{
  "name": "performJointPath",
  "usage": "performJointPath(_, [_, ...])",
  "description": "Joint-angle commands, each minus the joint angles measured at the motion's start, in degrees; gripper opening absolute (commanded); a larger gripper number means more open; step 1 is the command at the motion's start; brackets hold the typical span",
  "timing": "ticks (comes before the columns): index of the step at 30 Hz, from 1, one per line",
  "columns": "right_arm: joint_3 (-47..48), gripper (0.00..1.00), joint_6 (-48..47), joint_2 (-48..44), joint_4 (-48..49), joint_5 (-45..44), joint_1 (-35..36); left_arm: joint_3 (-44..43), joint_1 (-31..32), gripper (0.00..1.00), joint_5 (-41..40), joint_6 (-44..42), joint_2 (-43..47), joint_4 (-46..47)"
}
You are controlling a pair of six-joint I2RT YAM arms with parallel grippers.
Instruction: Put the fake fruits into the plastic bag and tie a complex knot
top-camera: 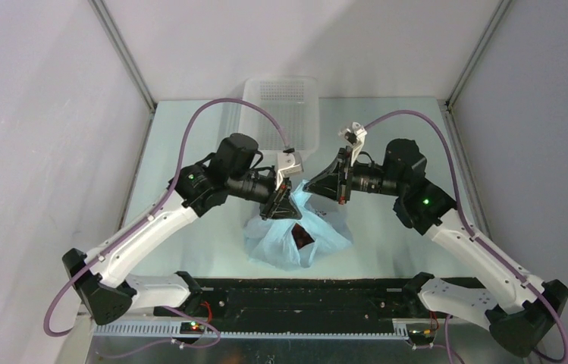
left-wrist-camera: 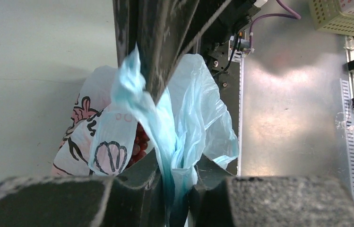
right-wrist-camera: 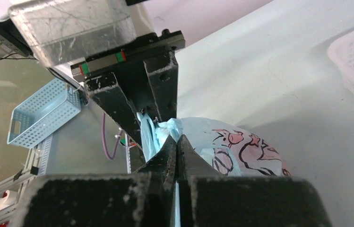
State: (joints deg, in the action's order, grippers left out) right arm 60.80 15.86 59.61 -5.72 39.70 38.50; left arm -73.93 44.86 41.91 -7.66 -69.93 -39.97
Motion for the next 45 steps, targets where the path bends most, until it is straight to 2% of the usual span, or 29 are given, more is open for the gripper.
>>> performJointPath(1, [-0.6, 0.00, -1.1, -3.0, -0.4, -1.2, -1.5, 0.6, -0.4, 0.23, -0.7, -1.1, 2.7, 0.6])
performJointPath(4, [-1.4, 0.00, -1.2, -4.3, -1.0, -1.7, -2.4, 1.3, -0.9, 0.20, -0.2, -1.0, 2.9, 1.0])
performJointPath(10, [-1.7, 0.00, -2.8, -6.1, -1.8, -3.2, -1.6, 2.4, -1.3, 0.07, -1.0, 0.2, 2.8, 1.9])
performJointPath(15, [-3.4, 0.00, -6.4, -8.9, -2.2, -7.8, 3.2, 5.3, -2.4, 0.00, -3.6, 3.9, 4.2, 6.0])
performJointPath(19, [-5.7, 0.00, -8.8, -10.9, -3.1, -12.6, 7.2, 8.1, -3.3, 0.00, -2.1, 5.9, 6.0, 10.5])
performJointPath(20, [-6.0, 0.06, -9.4, -11.6, -3.5, -15.8, 7.8, 8.3, -3.5, 0.00, -1.1, 6.1, 6.3, 11.5])
performJointPath(21, [-6.8, 0.26, -10.5, -12.0, -4.6, -18.4, 9.5, 8.7, -3.5, 0.00, -0.8, 6.5, 6.6, 11.7])
performJointPath(22, [-7.2, 0.38, -11.3, -13.2, -4.9, -24.1, 10.6, 8.8, -3.7, 0.00, -0.4, 7.0, 6.7, 12.1])
performJointPath(23, [-8.5, 0.59, -13.1, -13.9, -5.0, -27.6, 13.8, 8.8, -3.7, 0.00, -0.2, 7.2, 6.7, 12.0])
performJointPath(24, [-10.2, 0.68, -14.0, -15.3, -4.7, -34.0, 17.2, 8.7, -3.9, 0.00, 0.1, 7.2, 6.6, 11.6])
performJointPath(25, [-11.0, 0.78, -15.2, -16.1, -3.8, -36.8, 18.6, 8.5, -3.9, 0.00, 0.3, 7.2, 6.3, 11.3])
performJointPath(27, [-13.1, 0.86, -16.4, -17.6, -2.5, -44.1, 22.3, 8.3, -4.0, 0.00, 0.8, 8.3, 6.0, 10.5])
performJointPath(29, [-14.6, 0.91, -18.0, -18.2, -1.8, -50.7, 25.9, 8.3, -4.1, 0.00, 0.6, 9.0, 5.9, 10.1])
performJointPath(35, [-16.3, 0.93, -24.5, -13.7, 2.8, -71.7, 37.7, 7.9, -4.3, 0.00, -0.3, 9.9, 5.5, 9.2])
performJointPath(45, [-16.3, 0.92, -29.9, -3.7, 6.5, -86.9, 43.9, 7.0, -4.6, 0.00, -0.8, 10.6, 5.0, 8.4])
